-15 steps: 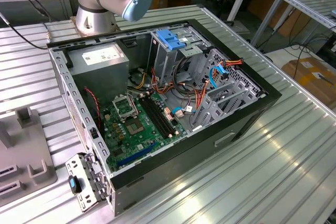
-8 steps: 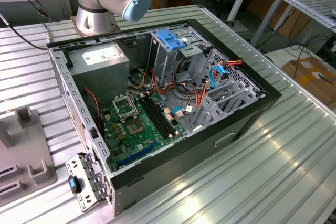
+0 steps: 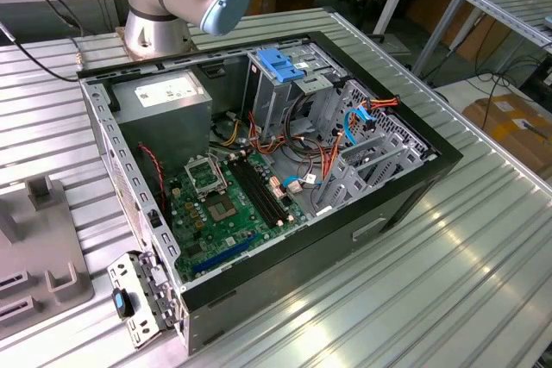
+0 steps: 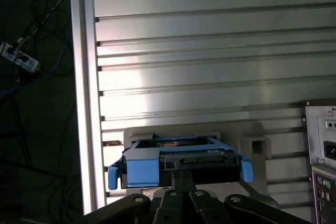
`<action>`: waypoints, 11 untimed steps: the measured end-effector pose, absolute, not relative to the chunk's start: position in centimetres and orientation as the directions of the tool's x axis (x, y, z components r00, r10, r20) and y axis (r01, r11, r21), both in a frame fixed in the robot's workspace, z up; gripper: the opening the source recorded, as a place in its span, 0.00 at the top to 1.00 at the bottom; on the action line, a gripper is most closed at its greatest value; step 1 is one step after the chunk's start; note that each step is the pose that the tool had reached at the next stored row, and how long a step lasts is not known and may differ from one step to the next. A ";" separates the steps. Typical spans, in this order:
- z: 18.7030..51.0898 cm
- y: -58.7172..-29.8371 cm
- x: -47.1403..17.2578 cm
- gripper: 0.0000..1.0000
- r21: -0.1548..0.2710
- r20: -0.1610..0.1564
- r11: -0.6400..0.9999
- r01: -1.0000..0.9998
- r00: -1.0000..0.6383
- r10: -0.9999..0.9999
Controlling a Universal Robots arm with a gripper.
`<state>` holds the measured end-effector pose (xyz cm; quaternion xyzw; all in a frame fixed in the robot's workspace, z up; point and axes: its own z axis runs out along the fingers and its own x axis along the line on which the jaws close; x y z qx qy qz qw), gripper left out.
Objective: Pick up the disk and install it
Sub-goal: 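Pick up the disk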
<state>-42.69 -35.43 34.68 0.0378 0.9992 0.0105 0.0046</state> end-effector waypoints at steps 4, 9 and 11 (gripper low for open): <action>34.6 -35.4 -42.7 0.89 0.021 0.000 0.997 0.076 -0.997 0.076; 34.6 -35.4 -42.7 0.89 0.020 0.011 0.997 0.076 -0.997 0.076; 34.6 -35.4 -42.7 0.89 0.020 0.012 0.997 0.072 -0.997 0.072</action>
